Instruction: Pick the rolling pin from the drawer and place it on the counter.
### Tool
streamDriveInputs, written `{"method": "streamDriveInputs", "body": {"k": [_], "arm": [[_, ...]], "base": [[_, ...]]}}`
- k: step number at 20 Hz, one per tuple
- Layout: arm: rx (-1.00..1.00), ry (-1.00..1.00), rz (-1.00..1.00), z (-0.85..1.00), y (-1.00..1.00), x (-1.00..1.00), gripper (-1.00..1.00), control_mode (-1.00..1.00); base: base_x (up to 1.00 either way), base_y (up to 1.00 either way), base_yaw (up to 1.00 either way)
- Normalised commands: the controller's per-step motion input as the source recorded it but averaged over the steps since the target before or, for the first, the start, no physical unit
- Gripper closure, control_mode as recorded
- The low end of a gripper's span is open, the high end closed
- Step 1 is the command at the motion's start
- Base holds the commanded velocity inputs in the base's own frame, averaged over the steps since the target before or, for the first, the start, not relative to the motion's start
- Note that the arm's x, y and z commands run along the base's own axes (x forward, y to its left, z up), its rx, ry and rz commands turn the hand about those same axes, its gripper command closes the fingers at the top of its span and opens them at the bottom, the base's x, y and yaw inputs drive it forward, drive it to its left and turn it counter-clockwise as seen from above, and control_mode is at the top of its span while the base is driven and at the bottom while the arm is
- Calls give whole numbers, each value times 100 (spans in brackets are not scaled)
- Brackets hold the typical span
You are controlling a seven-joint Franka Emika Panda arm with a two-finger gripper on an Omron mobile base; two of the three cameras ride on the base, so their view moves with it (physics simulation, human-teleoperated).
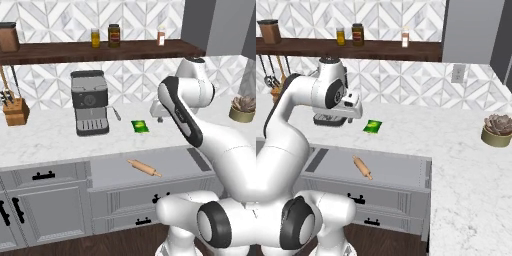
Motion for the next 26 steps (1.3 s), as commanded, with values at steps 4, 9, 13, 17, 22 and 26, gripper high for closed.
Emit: {"method": "streamDriveInputs", "body": {"k": [4, 9, 13, 17, 22, 26], "arm": [[-2, 0, -1, -70, 13, 66, -100, -100], [-2, 0, 0, -86, 0, 12, -100, -100], [0, -1, 0, -86, 0, -63, -100, -100], [-1, -2, 0, -71, 0, -41, -100, -100], [0, 2, 0, -57, 0, -1, -100, -100], [0, 16, 2, -47, 0, 8, -100, -100]], "base": [[0, 0, 0], [0, 0, 0], [0, 0, 0], [0, 0, 0], [0, 0, 0], [0, 0, 0]]}}
